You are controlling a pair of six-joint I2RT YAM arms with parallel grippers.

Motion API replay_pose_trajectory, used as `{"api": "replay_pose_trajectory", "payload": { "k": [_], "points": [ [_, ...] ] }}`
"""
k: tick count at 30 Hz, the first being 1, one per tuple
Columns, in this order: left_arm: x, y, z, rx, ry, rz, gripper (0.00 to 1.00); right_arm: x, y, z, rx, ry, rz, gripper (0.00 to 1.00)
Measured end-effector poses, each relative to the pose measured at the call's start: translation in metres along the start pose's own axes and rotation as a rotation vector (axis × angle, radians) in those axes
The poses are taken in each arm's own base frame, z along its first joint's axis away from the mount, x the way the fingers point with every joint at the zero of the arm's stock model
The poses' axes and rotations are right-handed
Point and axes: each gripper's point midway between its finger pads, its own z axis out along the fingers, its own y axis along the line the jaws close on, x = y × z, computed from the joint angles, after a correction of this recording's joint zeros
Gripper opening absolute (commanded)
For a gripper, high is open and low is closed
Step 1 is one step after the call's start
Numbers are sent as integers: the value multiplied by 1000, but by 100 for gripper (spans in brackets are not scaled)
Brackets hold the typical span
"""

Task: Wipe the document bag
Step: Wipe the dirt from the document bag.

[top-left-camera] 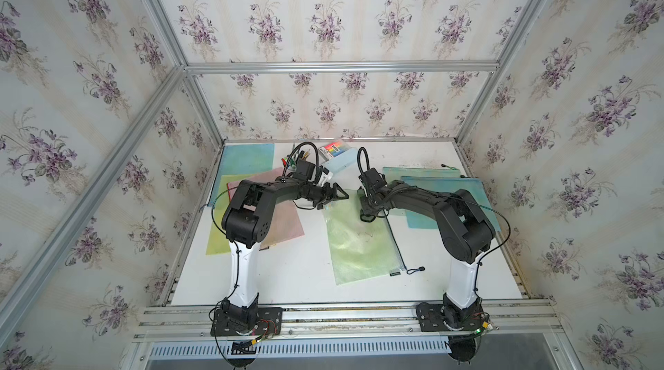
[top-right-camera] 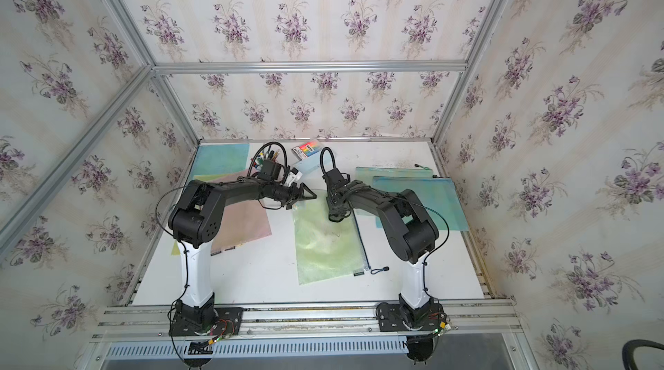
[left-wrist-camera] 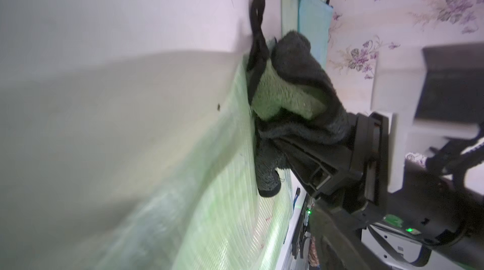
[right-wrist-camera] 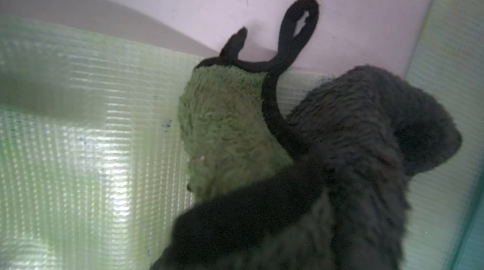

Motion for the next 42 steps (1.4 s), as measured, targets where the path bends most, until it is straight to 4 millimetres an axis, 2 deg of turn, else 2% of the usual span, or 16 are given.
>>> {"api": "replay_pose_trajectory", "payload": {
  "k": [6,10,13,15,17,19,23,25,28,32,38,40,42],
  "points": [
    [33,6,-10,-16,20,-32,75,0,1,3,2,13,36,26],
    [46,12,-13,-40,20,-57,56,-4,1,1,-1,5,62,26],
    [49,19,-13,-65,13,-88,34,-6,1,-2,-4,4,75,26],
    [48,24,-11,-78,12,-105,24,-7,3,-5,-13,6,80,26],
    [45,27,-8,-86,9,-120,17,-11,7,-15,-25,-2,76,26],
    [40,28,-7,-94,1,-121,13,-22,12,-34,-29,-41,65,26],
    [35,27,-8,-111,-9,-124,9,-35,30,-72,-23,-133,33,25],
    [34,27,-9,-120,-11,-124,8,-23,56,-78,-58,-134,2,23],
    [33,28,-10,-134,-9,-121,7,22,87,-64,-112,-38,-19,21],
    [34,29,-12,-154,1,-112,7,70,75,-41,-84,73,64,21],
    [39,28,-16,-174,19,-84,4,74,56,-37,-61,53,184,19],
    [40,28,-17,-177,20,-78,3,74,59,-37,-62,52,197,19],
    [42,29,-18,-182,19,-77,2,72,73,-36,-39,43,178,19]
  ]
}}
